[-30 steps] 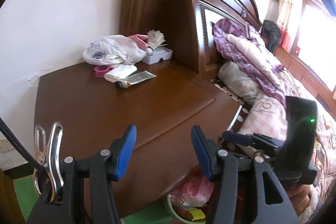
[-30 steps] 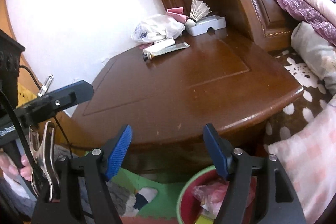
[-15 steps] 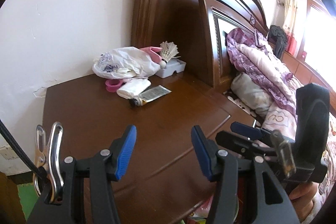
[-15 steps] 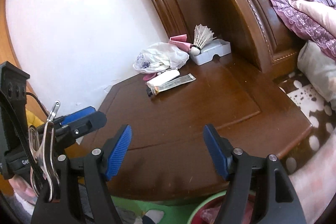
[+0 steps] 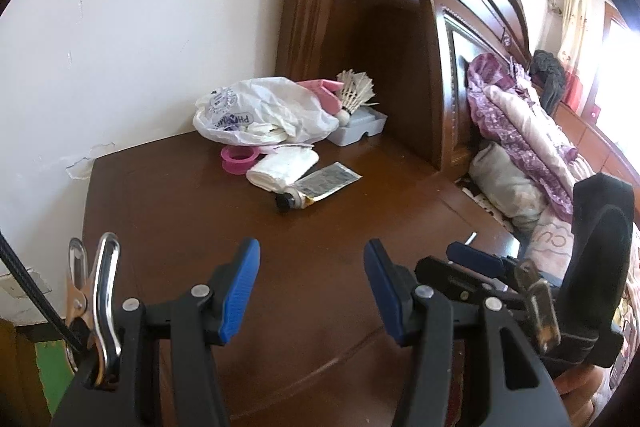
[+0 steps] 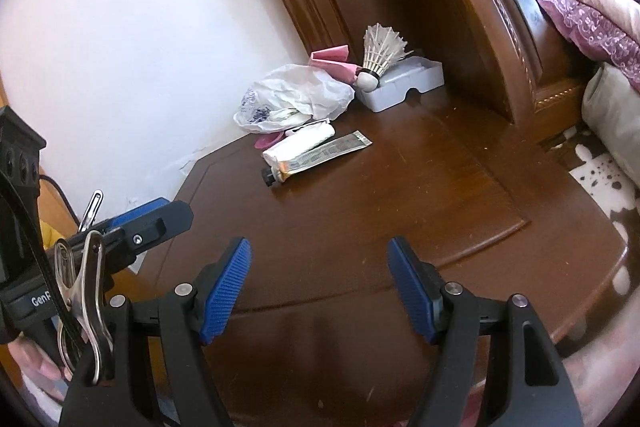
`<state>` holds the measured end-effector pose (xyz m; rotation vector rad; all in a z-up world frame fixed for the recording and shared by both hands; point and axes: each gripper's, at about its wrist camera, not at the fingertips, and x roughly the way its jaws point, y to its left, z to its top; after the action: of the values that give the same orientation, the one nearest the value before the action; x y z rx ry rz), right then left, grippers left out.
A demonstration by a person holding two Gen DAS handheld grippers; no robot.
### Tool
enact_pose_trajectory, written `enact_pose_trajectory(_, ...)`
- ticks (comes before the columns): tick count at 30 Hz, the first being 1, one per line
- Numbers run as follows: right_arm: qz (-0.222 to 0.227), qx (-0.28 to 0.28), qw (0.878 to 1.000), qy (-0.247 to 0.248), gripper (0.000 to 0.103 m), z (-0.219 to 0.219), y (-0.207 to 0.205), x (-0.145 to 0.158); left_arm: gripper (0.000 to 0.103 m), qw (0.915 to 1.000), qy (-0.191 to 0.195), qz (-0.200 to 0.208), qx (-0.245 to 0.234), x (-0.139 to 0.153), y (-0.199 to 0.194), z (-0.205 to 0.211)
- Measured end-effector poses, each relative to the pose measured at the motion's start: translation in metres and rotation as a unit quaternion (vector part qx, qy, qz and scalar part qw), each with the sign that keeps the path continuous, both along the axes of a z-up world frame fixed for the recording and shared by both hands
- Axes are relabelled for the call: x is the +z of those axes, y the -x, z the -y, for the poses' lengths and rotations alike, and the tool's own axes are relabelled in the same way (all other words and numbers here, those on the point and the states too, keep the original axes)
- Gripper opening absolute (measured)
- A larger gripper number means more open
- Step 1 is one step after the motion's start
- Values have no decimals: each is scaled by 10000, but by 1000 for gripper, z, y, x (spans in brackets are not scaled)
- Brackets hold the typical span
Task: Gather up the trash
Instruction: 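Reach both open grippers toward the silver tube with orange cap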
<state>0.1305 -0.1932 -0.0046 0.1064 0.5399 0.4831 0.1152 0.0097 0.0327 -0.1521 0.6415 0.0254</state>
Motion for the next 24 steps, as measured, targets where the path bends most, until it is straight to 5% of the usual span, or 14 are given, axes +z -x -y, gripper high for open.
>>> enact_pose_trajectory(16,-314,-93,9983,-490,72,-9,-36,-9,57,9994,47,-162,304,-7,-21,-30)
enact_pose_trajectory(24,-250,-183,9989,-341,72,-16,-39,-6,57,9981,177,-348,479,-19,-35,-37)
